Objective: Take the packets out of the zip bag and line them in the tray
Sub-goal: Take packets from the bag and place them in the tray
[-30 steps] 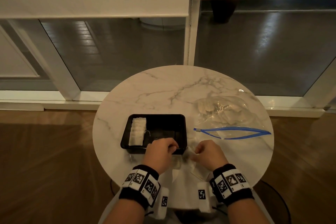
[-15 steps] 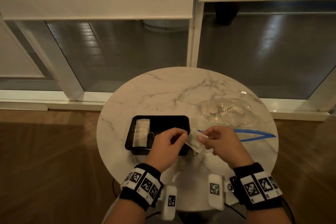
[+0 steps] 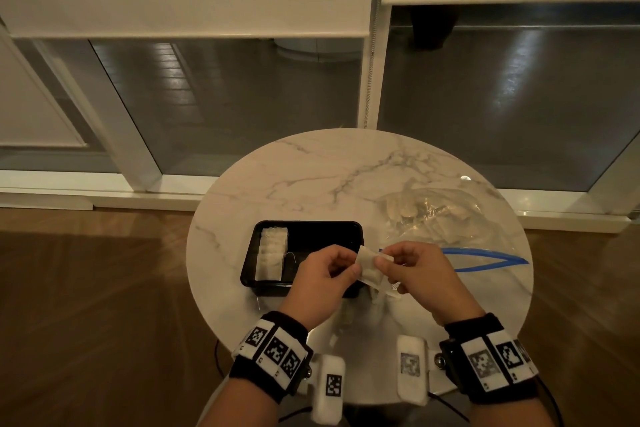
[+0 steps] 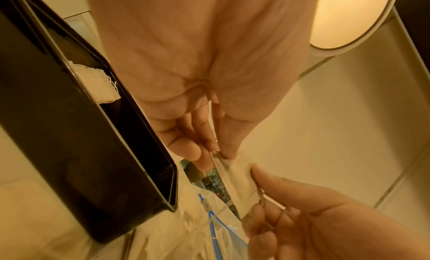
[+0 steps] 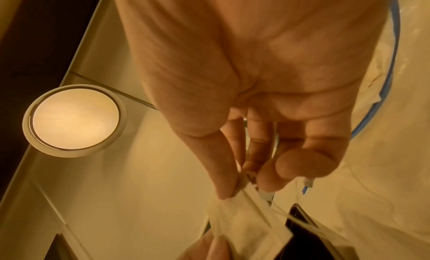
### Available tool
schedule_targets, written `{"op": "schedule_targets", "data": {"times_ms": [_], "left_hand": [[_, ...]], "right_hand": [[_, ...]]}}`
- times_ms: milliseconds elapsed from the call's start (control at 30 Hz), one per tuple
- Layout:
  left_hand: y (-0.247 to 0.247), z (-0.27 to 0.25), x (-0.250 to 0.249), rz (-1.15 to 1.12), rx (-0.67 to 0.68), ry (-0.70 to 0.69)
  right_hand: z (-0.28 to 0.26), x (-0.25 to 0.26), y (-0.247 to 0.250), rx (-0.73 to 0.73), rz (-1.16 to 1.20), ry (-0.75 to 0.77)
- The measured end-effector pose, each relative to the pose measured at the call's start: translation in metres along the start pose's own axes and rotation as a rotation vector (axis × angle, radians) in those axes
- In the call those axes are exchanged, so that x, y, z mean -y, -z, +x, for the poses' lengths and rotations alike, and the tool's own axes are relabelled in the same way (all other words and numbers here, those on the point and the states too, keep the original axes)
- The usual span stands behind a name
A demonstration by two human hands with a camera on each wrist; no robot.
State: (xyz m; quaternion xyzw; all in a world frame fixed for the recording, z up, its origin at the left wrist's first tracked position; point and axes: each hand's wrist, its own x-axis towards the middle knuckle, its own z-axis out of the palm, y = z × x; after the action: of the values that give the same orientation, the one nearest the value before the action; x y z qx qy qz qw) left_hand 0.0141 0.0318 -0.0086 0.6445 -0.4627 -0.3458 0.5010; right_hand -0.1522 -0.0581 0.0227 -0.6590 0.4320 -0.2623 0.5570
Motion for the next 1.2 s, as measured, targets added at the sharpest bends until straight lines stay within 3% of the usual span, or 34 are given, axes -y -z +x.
{"op": "schedule_targets", "data": {"times_ms": [400, 700, 900, 1000, 1133, 1200], "left_hand": [[0.002, -0.001, -0.002, -0.155, -0.077, 0.055], [0.004, -0.004, -0.009, -0.236, -0.037, 0.014], [0.006, -0.003, -0.004, -0.268, -0.084, 0.03], [0.005, -0.003, -0.003, -0.27, -0.103, 0.067], [0.008, 0.0, 0.004, -0.218, -0.273, 0.136], [0.011, 0.0, 0.005, -0.239, -0.307, 0.15]], "right_hand": [[0.003, -0.003, -0.002, -0.068, 0.008, 0.098], [-0.002, 0.005, -0.005, 0.058, -0.019, 0.137], [-0.004, 0.006, -0.011, 0.095, -0.048, 0.156], [0.0, 0.001, -0.013, 0.016, -0.082, 0.155], [0.01, -0.01, -0.013, -0.249, -0.212, 0.157], [0.009, -0.008, -0.016, -0.179, -0.207, 0.203]]}}
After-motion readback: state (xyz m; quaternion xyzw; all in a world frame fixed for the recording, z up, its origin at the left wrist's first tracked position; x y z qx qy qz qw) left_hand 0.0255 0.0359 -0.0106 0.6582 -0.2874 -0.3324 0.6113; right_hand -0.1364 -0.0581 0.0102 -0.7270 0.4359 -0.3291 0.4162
